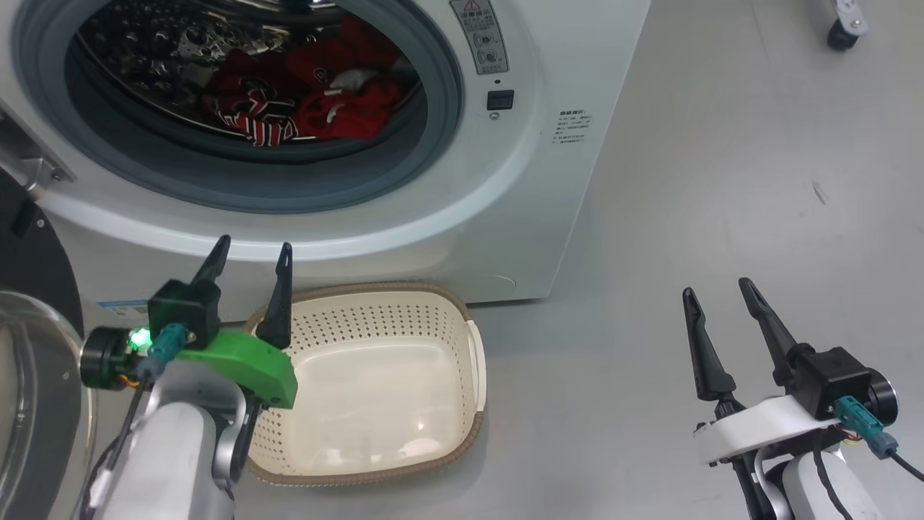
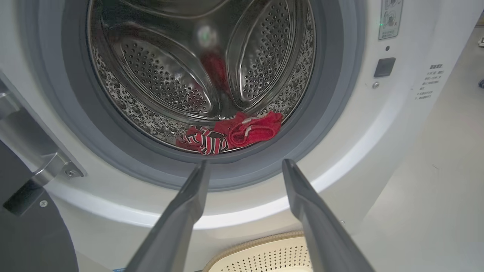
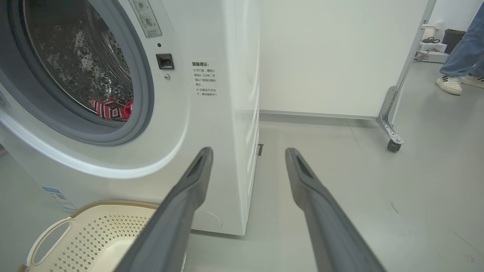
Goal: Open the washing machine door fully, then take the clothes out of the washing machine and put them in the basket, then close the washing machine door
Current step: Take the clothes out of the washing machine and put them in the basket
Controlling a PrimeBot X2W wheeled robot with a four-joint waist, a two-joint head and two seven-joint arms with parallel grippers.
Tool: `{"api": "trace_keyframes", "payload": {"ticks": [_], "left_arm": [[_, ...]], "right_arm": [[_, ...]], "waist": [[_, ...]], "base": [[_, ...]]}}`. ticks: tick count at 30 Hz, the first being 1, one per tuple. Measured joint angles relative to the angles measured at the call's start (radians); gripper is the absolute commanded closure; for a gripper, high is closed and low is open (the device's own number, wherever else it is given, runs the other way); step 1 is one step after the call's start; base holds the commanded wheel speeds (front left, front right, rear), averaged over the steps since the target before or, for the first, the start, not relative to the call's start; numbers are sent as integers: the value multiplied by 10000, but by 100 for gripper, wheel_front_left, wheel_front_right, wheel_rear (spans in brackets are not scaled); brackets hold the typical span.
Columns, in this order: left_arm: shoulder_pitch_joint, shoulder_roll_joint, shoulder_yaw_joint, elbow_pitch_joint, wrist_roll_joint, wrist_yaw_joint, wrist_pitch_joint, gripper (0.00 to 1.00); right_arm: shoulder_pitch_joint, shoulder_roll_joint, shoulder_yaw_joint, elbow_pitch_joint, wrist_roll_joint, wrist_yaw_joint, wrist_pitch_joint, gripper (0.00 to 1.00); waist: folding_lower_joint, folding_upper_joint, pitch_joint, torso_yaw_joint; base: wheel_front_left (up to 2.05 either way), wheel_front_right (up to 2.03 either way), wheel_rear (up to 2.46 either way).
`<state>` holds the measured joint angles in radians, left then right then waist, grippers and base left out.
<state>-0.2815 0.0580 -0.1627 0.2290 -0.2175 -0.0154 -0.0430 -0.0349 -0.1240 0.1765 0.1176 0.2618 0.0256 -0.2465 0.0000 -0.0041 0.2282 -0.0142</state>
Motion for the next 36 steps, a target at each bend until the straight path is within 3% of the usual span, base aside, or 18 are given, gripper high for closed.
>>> {"api": "trace_keyframes", "payload": {"ticks": [16,36], "left_arm": [[-3683,397,495,1703,-704,-441,2171,0],[-7322,1670,713,3110,-993,-840,4318,0]], "right_arm": [[-1055,178,238,-359,2,176,2,0],[-2359,629,809,-228,416,464,-12,0]], "waist": [[0,0,1691,-809],[0,0,3975,-2614]], "base": [[0,0,0],[0,0,0]]}}
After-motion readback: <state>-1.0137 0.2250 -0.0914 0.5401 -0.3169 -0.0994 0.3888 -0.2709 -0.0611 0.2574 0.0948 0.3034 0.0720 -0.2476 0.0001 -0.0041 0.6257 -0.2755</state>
